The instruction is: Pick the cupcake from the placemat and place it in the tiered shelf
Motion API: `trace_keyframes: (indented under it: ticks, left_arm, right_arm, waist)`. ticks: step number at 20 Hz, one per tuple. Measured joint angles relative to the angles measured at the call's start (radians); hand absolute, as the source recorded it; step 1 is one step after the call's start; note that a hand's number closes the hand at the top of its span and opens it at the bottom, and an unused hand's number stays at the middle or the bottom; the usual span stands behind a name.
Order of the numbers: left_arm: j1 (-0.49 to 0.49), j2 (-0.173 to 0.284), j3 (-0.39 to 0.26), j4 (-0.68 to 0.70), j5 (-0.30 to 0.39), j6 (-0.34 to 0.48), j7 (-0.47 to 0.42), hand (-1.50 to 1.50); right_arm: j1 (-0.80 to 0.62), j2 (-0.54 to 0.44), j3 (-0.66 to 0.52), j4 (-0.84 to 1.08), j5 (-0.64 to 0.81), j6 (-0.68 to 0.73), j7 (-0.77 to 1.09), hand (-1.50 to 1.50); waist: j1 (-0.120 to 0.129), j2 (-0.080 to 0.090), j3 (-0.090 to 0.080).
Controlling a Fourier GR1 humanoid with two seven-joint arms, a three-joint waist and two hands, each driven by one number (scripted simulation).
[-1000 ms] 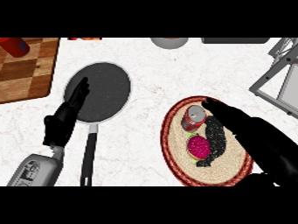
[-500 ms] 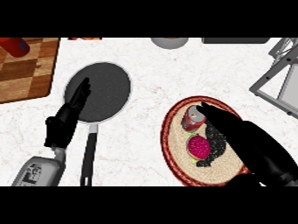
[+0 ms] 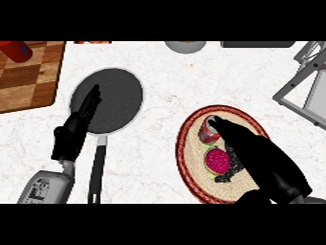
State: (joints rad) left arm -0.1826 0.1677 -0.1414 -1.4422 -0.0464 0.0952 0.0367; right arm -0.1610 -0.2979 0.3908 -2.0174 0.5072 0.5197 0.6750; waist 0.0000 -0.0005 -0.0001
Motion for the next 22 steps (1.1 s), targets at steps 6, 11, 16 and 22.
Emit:
trace_keyframes:
  ticks: [6,11,16,22]
  left_arm:
    - [0.017,-0.013,0.019,-0.033,-0.019,-0.025,0.015,0.00]
    - [0.016,-0.022,0.049,-0.026,-0.027,-0.050,0.010,0.00]
    - [0.020,-0.039,0.059,-0.026,-0.042,-0.062,0.000,0.00]
    - [-0.001,-0.053,0.081,0.016,-0.057,-0.075,-0.018,0.00]
  right_arm:
    - [0.011,0.035,0.003,0.048,0.081,0.016,-0.046,-1.50]
    - [-0.002,0.063,-0.028,0.093,0.123,0.043,-0.080,-1.50]
    - [0.019,0.085,-0.020,0.128,0.194,0.023,-0.123,-1.50]
    - [0.024,0.106,-0.038,0.175,0.242,0.021,-0.168,-1.50]
  waist:
    - [0.001,0.000,0.000]
    - [0.001,0.000,0.000]
    - [0.000,0.000,0.000]
    - [0.000,0.000,0.000]
